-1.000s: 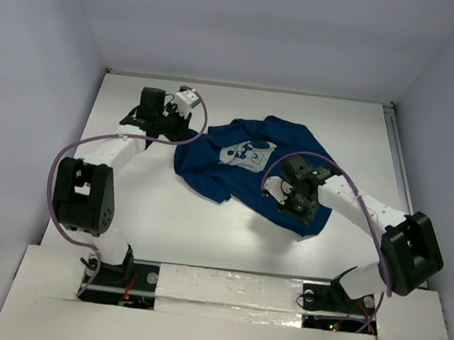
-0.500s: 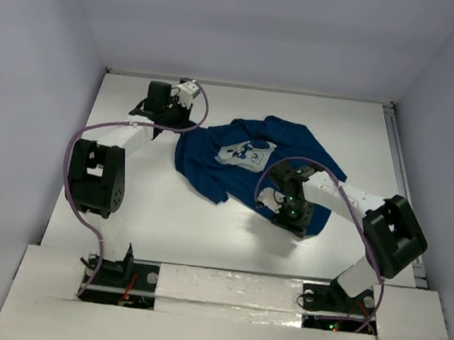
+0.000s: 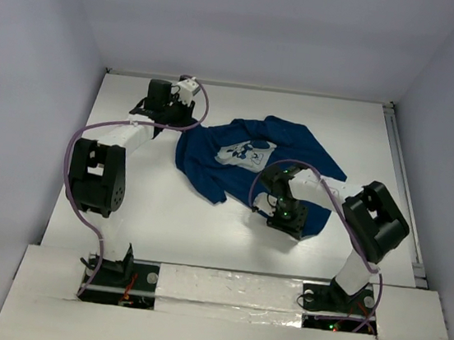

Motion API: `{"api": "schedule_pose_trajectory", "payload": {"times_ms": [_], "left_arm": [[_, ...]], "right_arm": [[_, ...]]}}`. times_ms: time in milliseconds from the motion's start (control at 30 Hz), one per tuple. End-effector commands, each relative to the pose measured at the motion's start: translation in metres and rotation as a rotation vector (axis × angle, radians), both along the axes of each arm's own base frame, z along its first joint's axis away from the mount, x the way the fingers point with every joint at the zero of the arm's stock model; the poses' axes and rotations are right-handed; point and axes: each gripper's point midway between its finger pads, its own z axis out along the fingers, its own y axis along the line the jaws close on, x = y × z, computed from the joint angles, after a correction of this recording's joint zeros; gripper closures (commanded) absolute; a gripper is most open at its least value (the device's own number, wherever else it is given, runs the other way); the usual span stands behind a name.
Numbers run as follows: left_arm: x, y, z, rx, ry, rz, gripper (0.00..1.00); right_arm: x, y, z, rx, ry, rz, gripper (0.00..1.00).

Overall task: Fold and stack the t-shirts
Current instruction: Flatten out the tshirt

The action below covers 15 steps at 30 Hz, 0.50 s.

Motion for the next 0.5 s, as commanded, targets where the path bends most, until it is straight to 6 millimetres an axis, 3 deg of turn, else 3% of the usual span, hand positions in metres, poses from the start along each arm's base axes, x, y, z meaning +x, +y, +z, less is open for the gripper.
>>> {"api": "schedule_pose_trajectory", "payload": {"times_ms": [0, 133, 200, 267, 300, 367, 400, 467], "left_arm": [[0.004, -0.003, 0.027, -0.032, -0.071, -0.014, 0.8], [0.005, -0.002, 0.028, -0.024, -0.078, -0.013, 0.74], [0.007, -0.001, 0.028, -0.019, -0.08, -0.009, 0.7], [0.006, 0.001, 0.029, -0.013, -0.08, -0.002, 0.6], [0.004, 0.001, 0.03, -0.012, -0.081, -0.003, 0.46], [-0.003, 0.001, 0.045, -0.011, -0.12, -0.018, 0.31], [-0.013, 0.001, 0.042, -0.008, -0.117, -0.036, 0.23], [-0.032, -0.006, 0.066, -0.005, -0.194, -0.132, 0.23]], "right_arm": [[0.013, 0.003, 0.002, -0.023, -0.064, -0.003, 0.55], [0.019, -0.005, 0.001, -0.074, -0.116, -0.027, 0.76], [0.027, -0.013, 0.004, -0.12, -0.178, -0.038, 0.83], [0.032, -0.02, 0.007, -0.153, -0.217, -0.041, 0.96], [0.033, -0.019, 0.011, -0.143, -0.226, -0.043, 0.99], [0.031, -0.015, 0.014, -0.117, -0.22, -0.042, 1.0], [0.032, -0.014, 0.018, -0.105, -0.228, -0.042, 1.0], [0.033, -0.012, 0.02, -0.089, -0.234, -0.041, 1.0]]}}
